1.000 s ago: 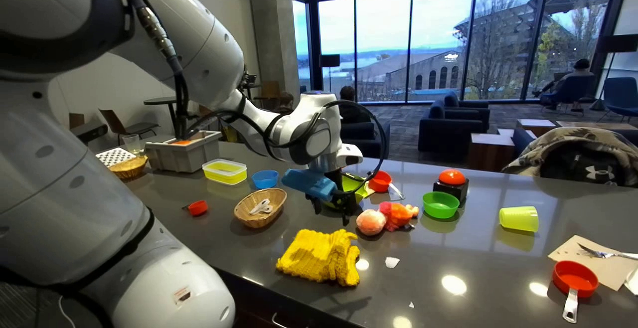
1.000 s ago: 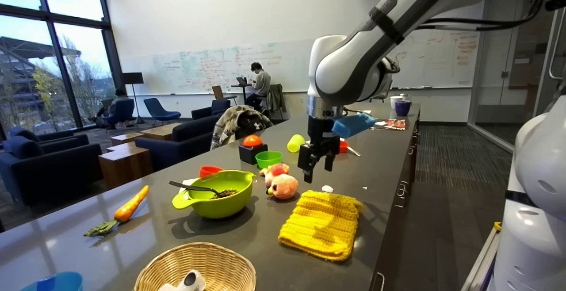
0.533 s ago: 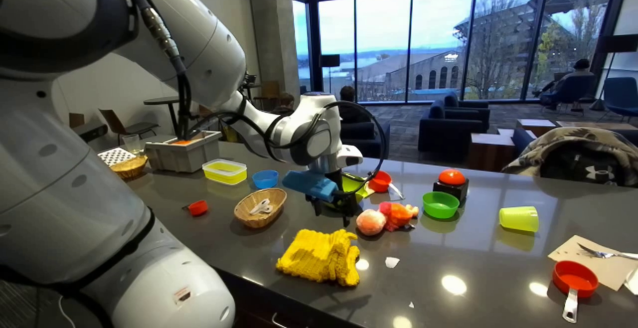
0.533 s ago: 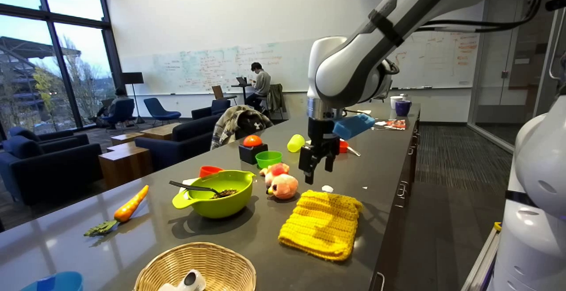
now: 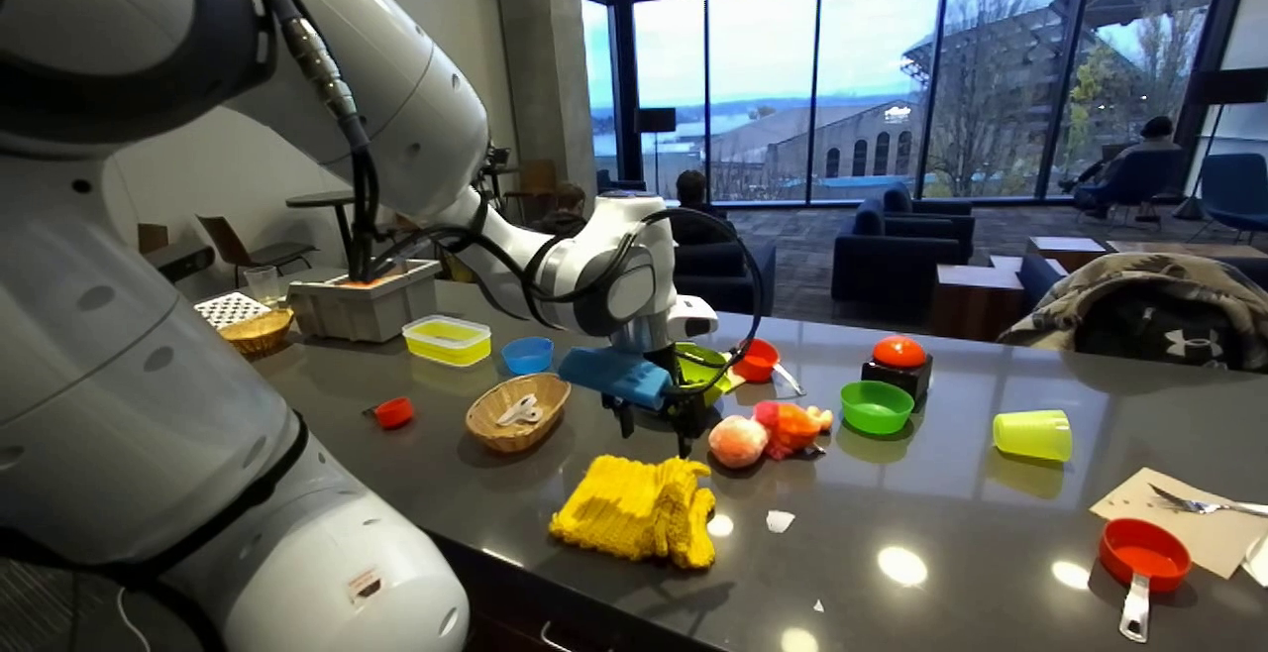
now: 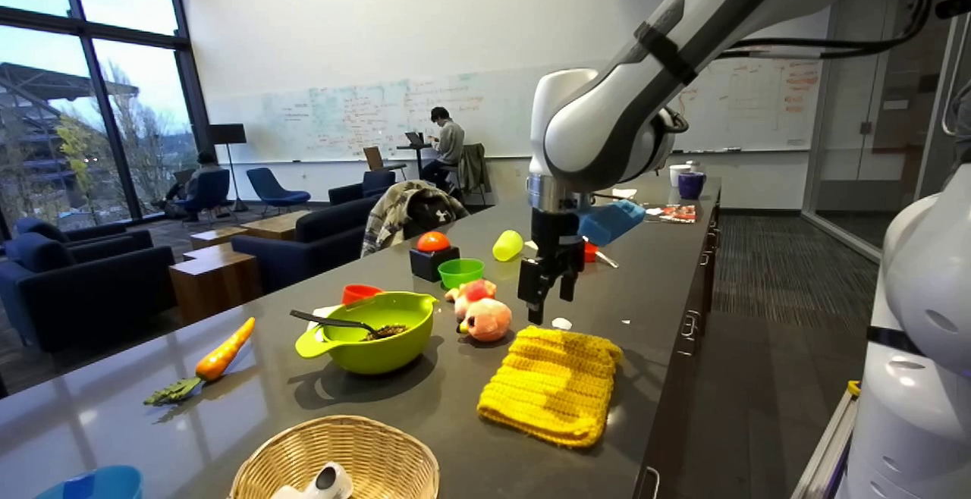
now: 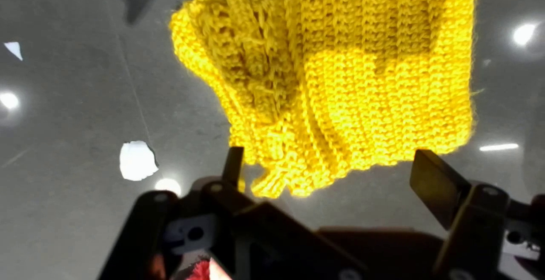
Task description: Use the yellow towel to wipe the surface
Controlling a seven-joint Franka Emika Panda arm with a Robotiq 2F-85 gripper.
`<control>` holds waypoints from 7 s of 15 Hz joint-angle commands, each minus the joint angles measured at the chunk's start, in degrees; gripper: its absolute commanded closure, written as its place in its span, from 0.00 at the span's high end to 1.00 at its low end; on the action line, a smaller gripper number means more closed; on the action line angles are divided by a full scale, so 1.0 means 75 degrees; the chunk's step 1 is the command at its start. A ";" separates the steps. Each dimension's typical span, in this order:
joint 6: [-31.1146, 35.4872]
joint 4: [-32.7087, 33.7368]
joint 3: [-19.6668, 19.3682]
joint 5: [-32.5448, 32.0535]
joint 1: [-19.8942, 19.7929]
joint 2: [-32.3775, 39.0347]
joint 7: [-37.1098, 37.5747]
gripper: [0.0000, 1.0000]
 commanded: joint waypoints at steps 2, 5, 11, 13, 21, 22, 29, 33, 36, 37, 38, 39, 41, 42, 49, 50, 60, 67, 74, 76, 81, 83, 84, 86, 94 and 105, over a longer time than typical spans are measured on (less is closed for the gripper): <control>0.0335 -0.0381 -0.0211 0.0027 0.0102 -0.0093 -0.0754 1.00; 0.0852 -0.0609 -0.0230 0.0025 0.0168 -0.0027 -0.1020 1.00; 0.1329 -0.0518 -0.0238 -0.0004 0.0294 0.0613 -0.1283 1.00; 0.1507 -0.0520 -0.0227 -0.0024 0.0288 0.0855 -0.1329 1.00; 0.2035 -0.0509 -0.0211 0.0057 0.0275 0.1426 -0.1586 0.69; 0.2059 -0.0500 -0.0211 0.0059 0.0265 0.1440 -0.1587 0.61; 0.1977 -0.0477 -0.0311 0.0377 0.0296 0.1493 -0.1665 0.05; 0.1952 -0.0477 -0.0289 0.0530 0.0273 0.1570 -0.1598 0.00; 0.2048 -0.0476 -0.0217 0.0375 0.0157 0.1688 -0.1272 0.02; 0.2060 -0.0472 -0.0226 0.0361 0.0130 0.1727 -0.1233 0.02; 0.2049 -0.0439 -0.0232 0.0348 0.0105 0.1771 -0.1188 0.02; 0.2044 -0.0399 -0.0243 0.0325 0.0067 0.1799 -0.1165 0.02; 0.2058 -0.0316 -0.0234 0.0222 -0.0032 0.1825 -0.1046 0.02; 0.2057 -0.0271 -0.0227 0.0142 -0.0093 0.1823 -0.0942 0.02; 0.1986 0.0193 -0.0262 -0.0234 -0.0449 0.1956 -0.0434 0.02; 0.2001 0.0234 -0.0258 -0.0239 -0.0470 0.2004 -0.0405 0.02; 0.2090 0.0766 -0.0519 -0.0177 -0.0785 0.2794 -0.0385 0.02; 0.2013 0.1361 -0.0853 -0.0137 -0.1152 0.3194 -0.0671 0.02; 0.1997 0.2001 -0.1101 0.0464 -0.1734 0.3808 -0.1675 0.02; 0.1979 0.2199 -0.1126 0.0748 -0.1945 0.4037 -0.1992 0.02; 0.1919 0.2751 -0.1180 0.1391 -0.2596 0.4617 -0.2590 0.02; 0.1883 0.2943 -0.1172 0.1592 -0.2851 0.4763 -0.2766 0.02; 0.1849 0.3033 -0.1177 0.1650 -0.2948 0.4833 -0.2792 0.02; 0.1817 0.3196 -0.1288 0.1556 -0.3098 0.5010 -0.2604 0.02; 0.1196 0.3263 -0.1360 0.1496 -0.3356 0.4967 -0.2464 0.02; 0.1558 0.1403 -0.0914 0.1672 -0.2715 0.3744 -0.2443 0.02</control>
